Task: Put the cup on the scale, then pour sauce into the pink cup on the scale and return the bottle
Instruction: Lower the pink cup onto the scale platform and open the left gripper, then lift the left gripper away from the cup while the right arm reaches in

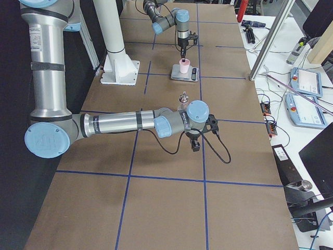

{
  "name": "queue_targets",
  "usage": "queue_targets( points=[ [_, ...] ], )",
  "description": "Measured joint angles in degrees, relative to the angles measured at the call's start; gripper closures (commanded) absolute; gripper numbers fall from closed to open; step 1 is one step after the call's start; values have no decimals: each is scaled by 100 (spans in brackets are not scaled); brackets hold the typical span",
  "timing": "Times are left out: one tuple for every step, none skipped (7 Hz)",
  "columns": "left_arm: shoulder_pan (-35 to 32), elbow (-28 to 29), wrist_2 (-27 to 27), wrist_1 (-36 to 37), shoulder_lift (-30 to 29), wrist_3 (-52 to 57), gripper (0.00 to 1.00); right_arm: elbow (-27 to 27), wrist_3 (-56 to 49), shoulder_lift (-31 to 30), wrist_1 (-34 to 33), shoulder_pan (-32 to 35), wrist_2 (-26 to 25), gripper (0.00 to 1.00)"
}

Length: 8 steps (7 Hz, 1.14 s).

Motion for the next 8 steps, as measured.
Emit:
queue_targets(
  points=[
    [0, -24, 0, -3, 0, 9, 27, 0, 0, 0, 2, 0, 82, 0],
    [-12, -116, 2, 12, 15, 21, 26, 17, 43, 1, 6, 0, 208, 0],
    [-79, -358, -2, 56, 110, 34, 26, 71, 240, 16, 24, -2, 282, 0],
    [-197, -798, -16, 140, 339, 48, 26, 115, 555, 35, 167, -33, 316, 0],
    [-305, -1302, -23, 247, 605, 56, 26, 143, 932, 34, 515, -117, 330, 0],
    [-384, -1662, -23, 317, 806, 58, 26, 163, 1567, 8, 1233, -257, 324, 0],
    [-422, -1807, -20, 341, 902, 55, 26, 167, 2351, -97, 2281, -430, 261, 0],
    [-441, -1848, -16, 349, 943, 52, 24, 169, 3093, -267, 3335, -681, 116, 0]
  ],
)
